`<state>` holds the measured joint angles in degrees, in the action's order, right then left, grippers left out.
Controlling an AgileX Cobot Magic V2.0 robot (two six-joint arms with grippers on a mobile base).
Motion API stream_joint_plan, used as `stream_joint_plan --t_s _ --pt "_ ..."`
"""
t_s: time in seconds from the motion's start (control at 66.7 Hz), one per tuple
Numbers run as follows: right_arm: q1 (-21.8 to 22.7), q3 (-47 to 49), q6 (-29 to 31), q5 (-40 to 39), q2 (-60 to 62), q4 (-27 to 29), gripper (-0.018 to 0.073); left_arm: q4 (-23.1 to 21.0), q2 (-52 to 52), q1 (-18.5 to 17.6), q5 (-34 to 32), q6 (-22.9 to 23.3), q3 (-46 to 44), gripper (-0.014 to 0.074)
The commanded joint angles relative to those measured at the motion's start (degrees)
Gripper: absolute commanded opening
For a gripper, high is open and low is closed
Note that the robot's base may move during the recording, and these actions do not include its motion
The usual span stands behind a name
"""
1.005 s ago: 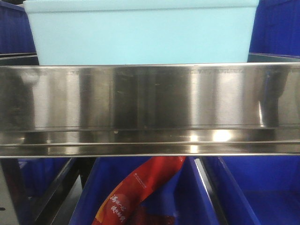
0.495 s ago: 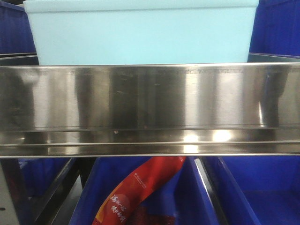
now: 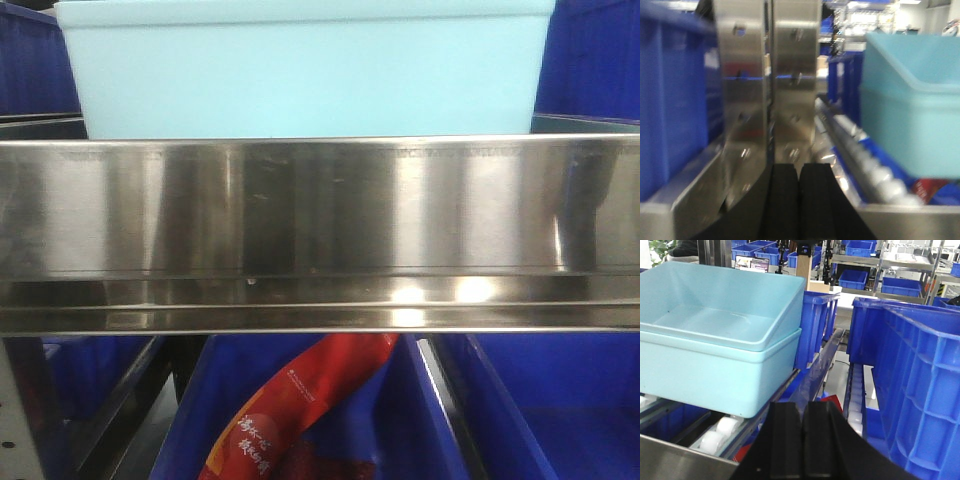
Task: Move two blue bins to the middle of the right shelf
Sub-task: 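Withdraw both open grippers from the bins toward the robot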
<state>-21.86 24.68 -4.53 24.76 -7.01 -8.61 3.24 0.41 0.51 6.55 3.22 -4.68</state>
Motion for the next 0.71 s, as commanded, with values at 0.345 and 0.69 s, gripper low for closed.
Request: stream_joint_plan --t_s 0.345,0.69 --pt "0.2 -0.2 -0.1 -1.3 0.3 -0.7 -0.0154 -0.4 -0.4 1.1 -8.6 -0.1 4.7 -0.0111" --pt "0.2 -0.2 -0.1 -1.3 0.3 -0.7 -0.0154 -0.4 -0.4 1.1 -8.6 -0.1 4.7 -0.0111"
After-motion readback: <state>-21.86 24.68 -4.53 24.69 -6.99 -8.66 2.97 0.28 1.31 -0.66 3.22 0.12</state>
